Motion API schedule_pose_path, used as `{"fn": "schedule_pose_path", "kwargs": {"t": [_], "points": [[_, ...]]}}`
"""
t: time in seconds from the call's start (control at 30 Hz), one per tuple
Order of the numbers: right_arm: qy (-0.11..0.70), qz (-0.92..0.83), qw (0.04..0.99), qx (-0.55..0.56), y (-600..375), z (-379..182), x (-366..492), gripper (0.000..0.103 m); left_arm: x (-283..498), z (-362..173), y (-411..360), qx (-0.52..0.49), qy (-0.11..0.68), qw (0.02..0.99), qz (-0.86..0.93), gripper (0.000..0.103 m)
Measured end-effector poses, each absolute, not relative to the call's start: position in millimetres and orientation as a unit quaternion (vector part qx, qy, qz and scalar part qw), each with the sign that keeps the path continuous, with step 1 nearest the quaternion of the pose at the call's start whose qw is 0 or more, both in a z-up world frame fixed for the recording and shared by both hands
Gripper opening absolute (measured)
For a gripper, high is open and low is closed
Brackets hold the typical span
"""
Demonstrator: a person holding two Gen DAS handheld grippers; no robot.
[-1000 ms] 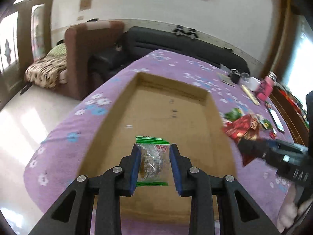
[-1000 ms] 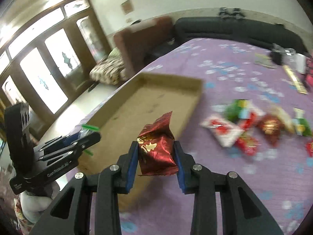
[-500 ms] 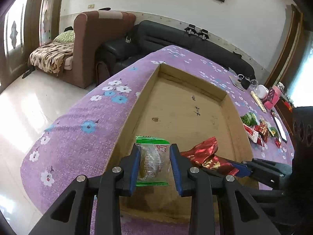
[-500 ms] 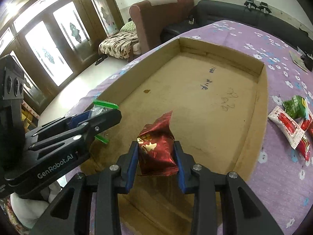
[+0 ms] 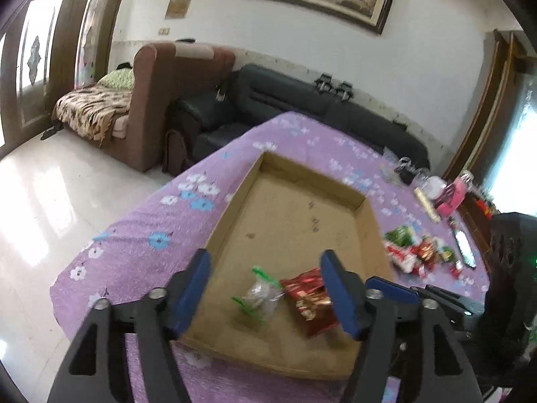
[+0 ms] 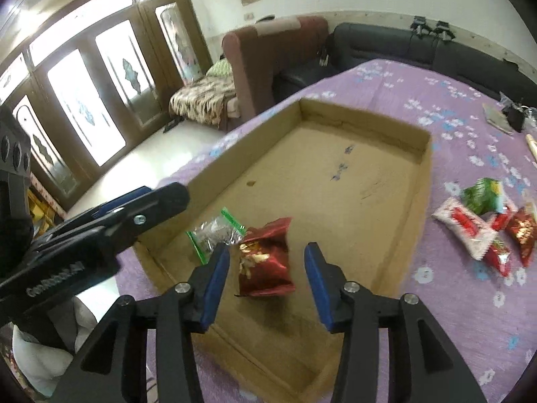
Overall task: Organize snacks
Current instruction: 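Carry both snacks into the cardboard box and open both tools, then grasp the green chip bag with the left tool while the right tool grasps a red candy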
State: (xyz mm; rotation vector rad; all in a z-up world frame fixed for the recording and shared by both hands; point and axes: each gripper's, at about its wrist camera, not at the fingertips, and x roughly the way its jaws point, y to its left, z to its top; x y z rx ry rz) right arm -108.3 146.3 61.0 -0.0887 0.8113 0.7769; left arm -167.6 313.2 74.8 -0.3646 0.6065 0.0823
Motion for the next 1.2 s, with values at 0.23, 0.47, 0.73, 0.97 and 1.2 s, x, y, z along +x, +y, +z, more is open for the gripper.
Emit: {"fn": "schedule_pose_path", "kwargs": {"t": [0.23, 0.47, 0.73, 0.97, 1.2], "points": [[0.323, 0.309, 0.894, -0.008, 70, 85, -108, 0.076, -166, 91, 280, -0.179, 0.299, 0.937, -0.02, 0.079], [0.359, 0.195, 0.911, 0.058, -64, 76, -55, 0.076, -150, 87, 225, -0.139, 0.326, 0.932, -0.071, 0.079], [0.381, 0.154, 0.902, 0.133, -146, 63, -6, 0.075, -124, 73, 157, -0.086, 0.365, 0.918, -0.133, 0.079], [0.426, 0.172, 0.884, 0.09, -100, 49, 36, 0.065, -109, 65, 131, -0.07, 0.385, 0.907, -0.153, 0.079], [0.459, 0.159, 0.87, 0.081, -68, 25, 55, 0.061, -99, 62, 122, -0.062, 0.393, 0.904, -0.159, 0.079]]}}
